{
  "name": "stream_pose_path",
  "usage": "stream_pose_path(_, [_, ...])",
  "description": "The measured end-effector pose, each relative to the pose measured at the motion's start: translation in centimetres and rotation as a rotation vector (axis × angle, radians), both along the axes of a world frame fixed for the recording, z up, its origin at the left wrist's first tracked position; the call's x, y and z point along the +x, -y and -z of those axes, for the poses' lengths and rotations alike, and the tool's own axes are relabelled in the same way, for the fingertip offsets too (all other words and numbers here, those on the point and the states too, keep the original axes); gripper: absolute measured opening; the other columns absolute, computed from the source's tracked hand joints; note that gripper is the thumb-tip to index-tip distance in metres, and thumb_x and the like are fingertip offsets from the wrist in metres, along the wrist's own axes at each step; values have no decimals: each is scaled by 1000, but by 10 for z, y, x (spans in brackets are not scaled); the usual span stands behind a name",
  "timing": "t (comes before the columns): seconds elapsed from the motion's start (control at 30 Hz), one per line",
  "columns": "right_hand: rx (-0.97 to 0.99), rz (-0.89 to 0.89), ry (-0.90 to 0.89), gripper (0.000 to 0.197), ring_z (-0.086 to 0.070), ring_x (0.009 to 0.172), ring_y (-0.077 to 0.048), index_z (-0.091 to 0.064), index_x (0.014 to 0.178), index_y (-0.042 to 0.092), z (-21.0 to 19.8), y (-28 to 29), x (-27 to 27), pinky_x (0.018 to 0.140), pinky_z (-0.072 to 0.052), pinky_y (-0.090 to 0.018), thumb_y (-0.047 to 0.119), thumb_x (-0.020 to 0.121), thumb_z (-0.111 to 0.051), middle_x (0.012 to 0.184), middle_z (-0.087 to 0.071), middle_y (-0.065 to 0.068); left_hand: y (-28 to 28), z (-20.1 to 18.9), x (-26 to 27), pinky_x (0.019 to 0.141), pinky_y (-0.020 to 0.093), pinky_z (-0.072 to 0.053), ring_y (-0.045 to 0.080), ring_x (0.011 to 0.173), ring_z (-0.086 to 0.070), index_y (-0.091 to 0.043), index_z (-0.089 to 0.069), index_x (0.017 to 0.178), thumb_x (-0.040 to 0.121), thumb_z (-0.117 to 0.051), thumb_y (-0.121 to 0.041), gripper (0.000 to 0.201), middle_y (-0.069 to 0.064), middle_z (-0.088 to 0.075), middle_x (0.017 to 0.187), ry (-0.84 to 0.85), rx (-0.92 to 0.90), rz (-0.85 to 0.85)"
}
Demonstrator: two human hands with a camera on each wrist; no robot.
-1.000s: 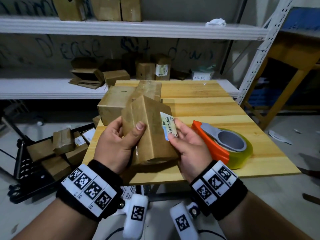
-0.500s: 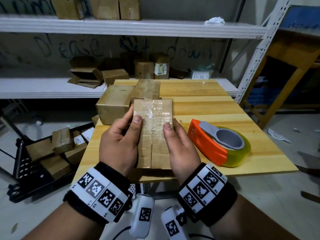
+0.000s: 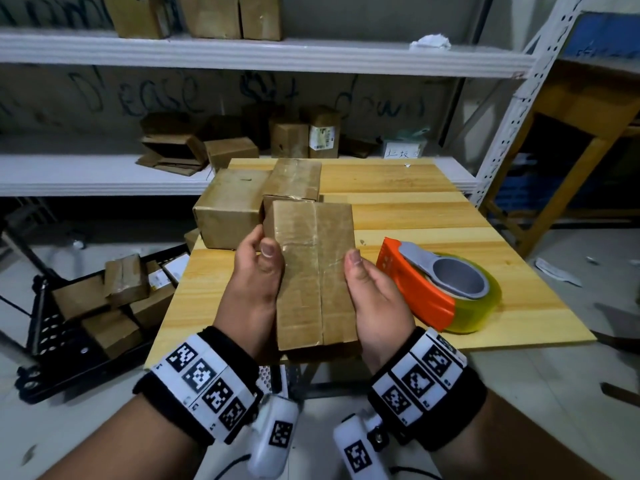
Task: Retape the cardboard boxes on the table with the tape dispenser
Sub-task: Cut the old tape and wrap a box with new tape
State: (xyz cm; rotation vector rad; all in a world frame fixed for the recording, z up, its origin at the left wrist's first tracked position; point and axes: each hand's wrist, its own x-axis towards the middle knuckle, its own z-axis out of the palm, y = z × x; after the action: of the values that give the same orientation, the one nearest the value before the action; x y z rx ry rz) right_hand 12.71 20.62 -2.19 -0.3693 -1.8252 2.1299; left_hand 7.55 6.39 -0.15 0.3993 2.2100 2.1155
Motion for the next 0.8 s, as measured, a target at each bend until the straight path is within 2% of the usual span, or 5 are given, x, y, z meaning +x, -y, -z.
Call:
stream_pose_path(0.17, [-35,48,98,101,-69,123,-20,-74,124,37,11,-1,1,113,-47,-50,105,52,-54,126,-76,6,-1,-9,5,63,24,-60,22,91,-77,-10,-56,131,87,-45,-62,69,12,-77,104,124,139,21])
stream_pose_path(0.4, [-63,0,118,70,-72,118,-25,-74,118,45,9,-13,-4,110,-49,-56,95,73,-54,120,-78,5,3,-1,-5,95,59,-57,32,105,-74,-17,-65,123,94,-51,-55,49,9,-78,108,141,162,2])
stream_pose_path(0.5, [-134,-31,101,45,-76,109,-30,-81,104,39,2,-15,-2,104,-53,-58,74,92,-54,113,-80,-6,7,2,-9,98,64,-54,35,109,-72,-22,-72,115,107,-47,-43,33,10,-77,111,167,165,8])
stream_pose_path(0.63, [-263,-48,111,42,-78,101,-33,-84,87,31,-3,-19,-1,100,-55,-60,57,99,-54,106,-81,-12,9,1,-11,98,66,-53,39,114,-70,-21,-72,123,111,-43,-32,33,15,-75,118,287,255,43])
stream_pose_path(0.8, [-319,-39,101,41,-77,102,-36,-81,100,19,-5,-24,-3,100,-54,-63,54,97,-59,108,-80,-15,10,3,-14,94,55,-59,35,114,-70,-23,-72,125,111,-45,-27,31,10,-76,117,293,264,27])
